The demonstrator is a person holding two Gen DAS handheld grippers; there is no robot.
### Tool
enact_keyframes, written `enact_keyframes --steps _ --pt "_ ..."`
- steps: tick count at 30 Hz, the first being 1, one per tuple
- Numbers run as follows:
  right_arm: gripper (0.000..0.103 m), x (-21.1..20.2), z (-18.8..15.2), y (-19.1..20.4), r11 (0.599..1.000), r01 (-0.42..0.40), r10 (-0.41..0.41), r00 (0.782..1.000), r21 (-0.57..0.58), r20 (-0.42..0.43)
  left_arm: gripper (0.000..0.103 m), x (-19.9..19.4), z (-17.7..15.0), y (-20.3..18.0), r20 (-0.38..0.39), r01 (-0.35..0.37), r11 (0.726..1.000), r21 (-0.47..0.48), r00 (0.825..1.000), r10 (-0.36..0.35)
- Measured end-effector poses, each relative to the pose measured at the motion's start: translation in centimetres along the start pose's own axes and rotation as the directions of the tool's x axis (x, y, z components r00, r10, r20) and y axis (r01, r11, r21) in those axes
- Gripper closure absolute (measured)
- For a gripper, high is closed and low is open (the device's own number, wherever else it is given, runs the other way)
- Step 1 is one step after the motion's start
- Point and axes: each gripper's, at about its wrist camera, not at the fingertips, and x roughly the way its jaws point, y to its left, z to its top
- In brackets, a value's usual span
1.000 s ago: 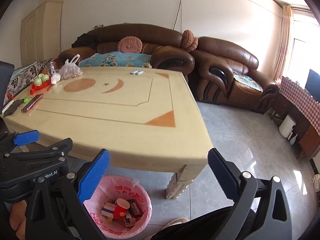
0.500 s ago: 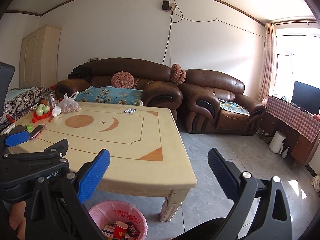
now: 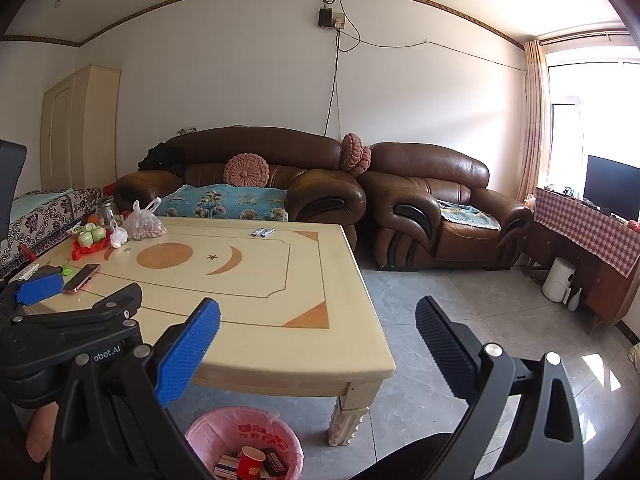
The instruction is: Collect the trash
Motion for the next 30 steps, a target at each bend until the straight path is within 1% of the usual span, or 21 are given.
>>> enact_keyframes --steps 30 --pt "0.007 -0.2 0.36 0.32 1.0 -0.014 0.014 1.0 0.008 0.001 0.01 -0.23 -0.06 0.29 0.0 -0.005 1.0 0.001 1.0 0.005"
